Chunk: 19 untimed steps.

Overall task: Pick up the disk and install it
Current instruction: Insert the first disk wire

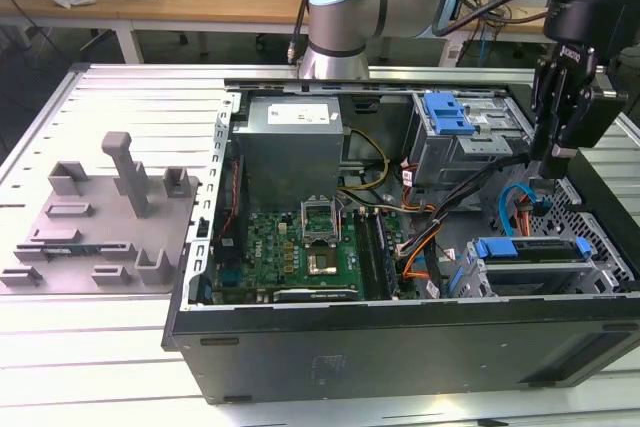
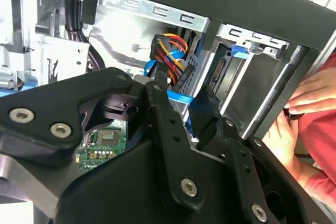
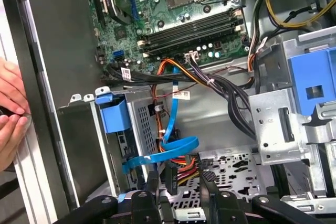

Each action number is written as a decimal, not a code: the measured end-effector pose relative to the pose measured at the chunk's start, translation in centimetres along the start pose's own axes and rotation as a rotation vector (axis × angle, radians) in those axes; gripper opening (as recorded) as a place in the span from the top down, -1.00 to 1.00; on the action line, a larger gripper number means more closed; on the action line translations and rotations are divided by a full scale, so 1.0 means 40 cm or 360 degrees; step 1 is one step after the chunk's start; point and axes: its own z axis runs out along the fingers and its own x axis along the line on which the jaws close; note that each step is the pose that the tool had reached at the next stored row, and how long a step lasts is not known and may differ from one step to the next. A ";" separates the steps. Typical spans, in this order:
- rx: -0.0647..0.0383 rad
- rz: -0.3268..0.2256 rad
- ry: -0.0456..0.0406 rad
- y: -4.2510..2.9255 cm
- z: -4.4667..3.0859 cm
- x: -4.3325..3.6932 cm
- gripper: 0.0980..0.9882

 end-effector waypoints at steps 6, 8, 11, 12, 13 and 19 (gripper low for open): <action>-0.0025 -0.0004 0.0033 0.000 0.008 -0.002 0.22; -0.0025 -0.0003 0.0037 -0.001 0.010 -0.003 0.22; -0.0024 -0.0003 0.0038 -0.003 0.016 -0.002 0.22; -0.0025 -0.0003 0.0038 -0.004 0.017 -0.002 0.22; -0.0024 -0.0003 0.0040 -0.004 0.019 -0.002 0.22; -0.0020 -0.0003 0.0056 -0.007 0.028 -0.003 0.22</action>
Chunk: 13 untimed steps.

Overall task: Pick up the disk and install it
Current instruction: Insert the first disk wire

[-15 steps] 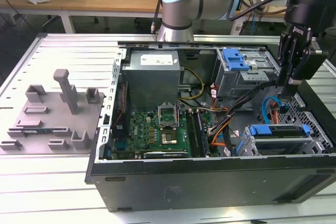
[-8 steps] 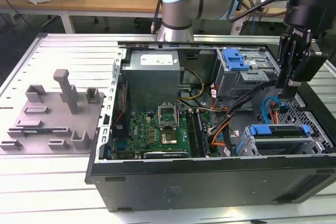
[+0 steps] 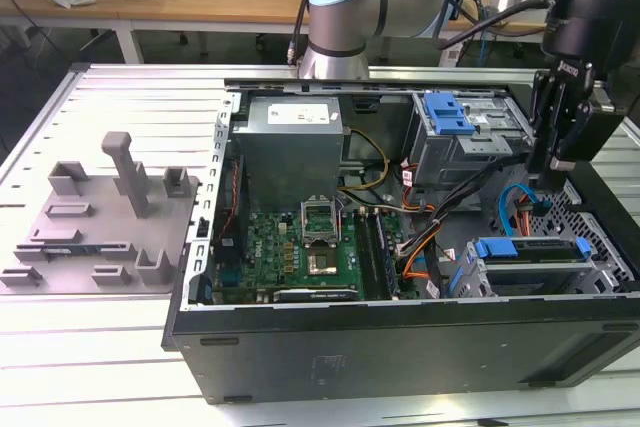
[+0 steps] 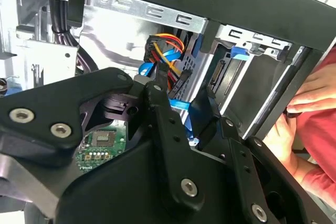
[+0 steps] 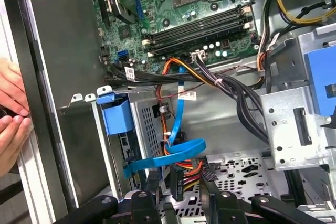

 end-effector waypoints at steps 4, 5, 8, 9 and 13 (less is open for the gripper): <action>0.0009 0.0001 0.0037 -0.001 0.004 -0.005 0.22; 0.0009 0.0001 0.0037 -0.001 0.005 -0.008 0.22; 0.0008 0.0002 0.0037 0.002 0.006 -0.018 0.22; 0.0008 0.0002 0.0037 0.002 0.006 -0.021 0.22; 0.0011 0.0002 0.0051 0.003 0.006 -0.028 0.22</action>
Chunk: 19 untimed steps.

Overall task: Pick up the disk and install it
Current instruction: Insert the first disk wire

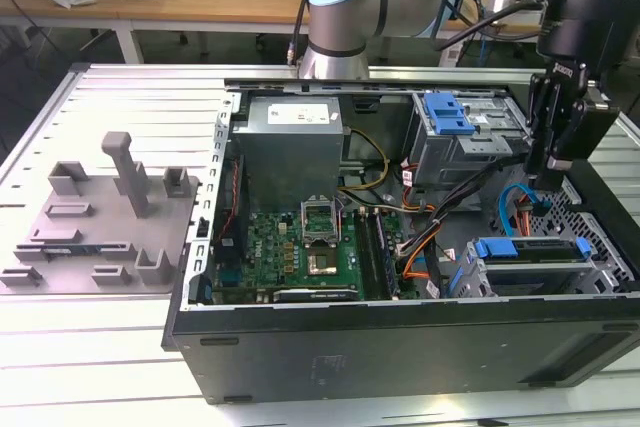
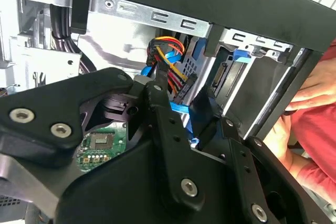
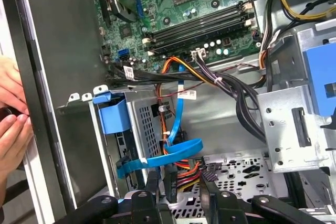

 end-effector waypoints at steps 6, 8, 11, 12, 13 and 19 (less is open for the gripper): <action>0.0002 0.0000 0.0008 0.000 0.002 -0.005 0.43; 0.0003 0.0000 0.0014 0.000 0.002 -0.006 0.43; 0.0004 0.0000 0.0017 0.000 0.003 -0.007 0.75; 0.0004 0.0000 0.0018 0.000 0.003 -0.007 0.75; 0.0004 0.0000 0.0018 0.000 0.003 -0.007 0.84; 0.0005 0.0000 0.0021 0.000 0.003 -0.007 0.84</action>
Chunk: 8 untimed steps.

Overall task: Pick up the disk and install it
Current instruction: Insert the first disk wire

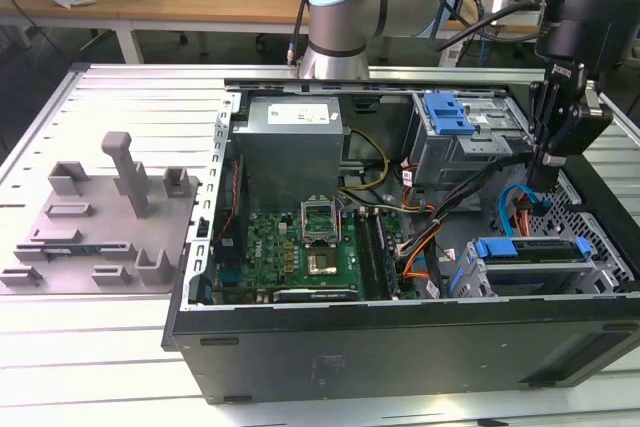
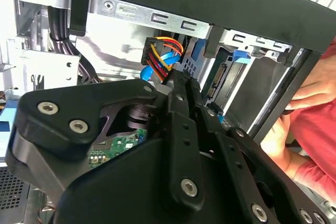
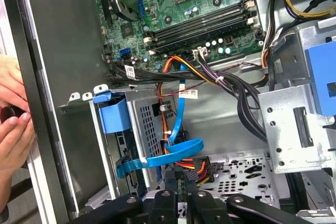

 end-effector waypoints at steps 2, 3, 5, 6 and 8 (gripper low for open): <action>0.0000 0.0000 0.0000 0.000 0.000 0.000 0.84; 0.0000 0.0000 0.0000 0.000 0.000 0.000 0.84; 0.0000 0.0000 0.0000 -0.001 -0.001 0.004 0.84; 0.0000 0.0000 0.0000 -0.002 -0.003 0.007 0.84; 0.0000 0.0000 0.0000 -0.004 -0.012 0.019 0.84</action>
